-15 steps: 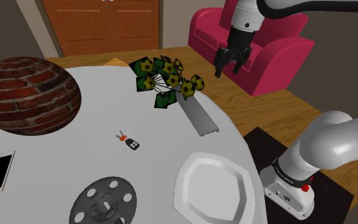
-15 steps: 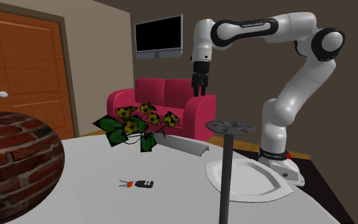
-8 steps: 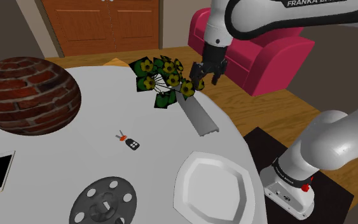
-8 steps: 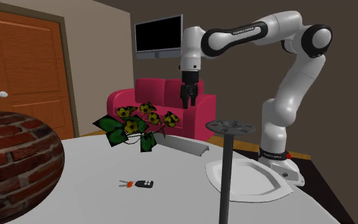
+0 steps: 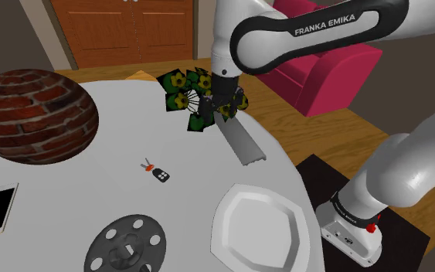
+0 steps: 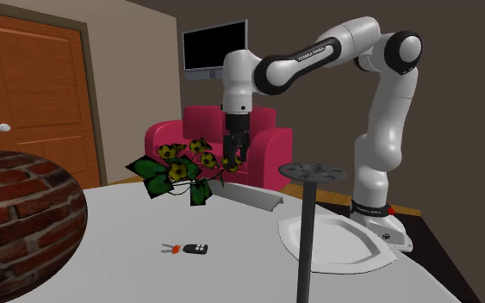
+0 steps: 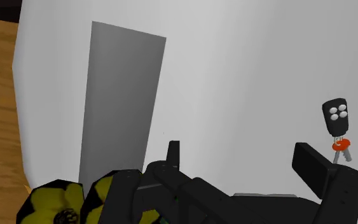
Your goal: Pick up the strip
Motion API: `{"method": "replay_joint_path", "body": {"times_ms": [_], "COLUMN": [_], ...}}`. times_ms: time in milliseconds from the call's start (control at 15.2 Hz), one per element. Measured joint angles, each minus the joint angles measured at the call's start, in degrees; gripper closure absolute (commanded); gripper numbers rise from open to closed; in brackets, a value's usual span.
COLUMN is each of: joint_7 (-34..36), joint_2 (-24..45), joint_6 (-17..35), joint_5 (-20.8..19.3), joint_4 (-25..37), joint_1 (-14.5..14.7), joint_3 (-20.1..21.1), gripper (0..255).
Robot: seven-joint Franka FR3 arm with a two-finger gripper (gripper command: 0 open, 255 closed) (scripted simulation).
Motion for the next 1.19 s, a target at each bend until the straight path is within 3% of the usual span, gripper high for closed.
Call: {"method": "replay_joint_path", "body": {"times_ms": [528,1188], "joint_7": [8.71,17.59], "joint_2": [17.07,39.88], "joint_6": [3.99,2.96], "joint_5": [-7.78,-18.60], "joint_4": [10.72,30.71], "joint_1": [3.30,13.14], "joint_3": [4.49,4.24], "gripper": [0,0]}}
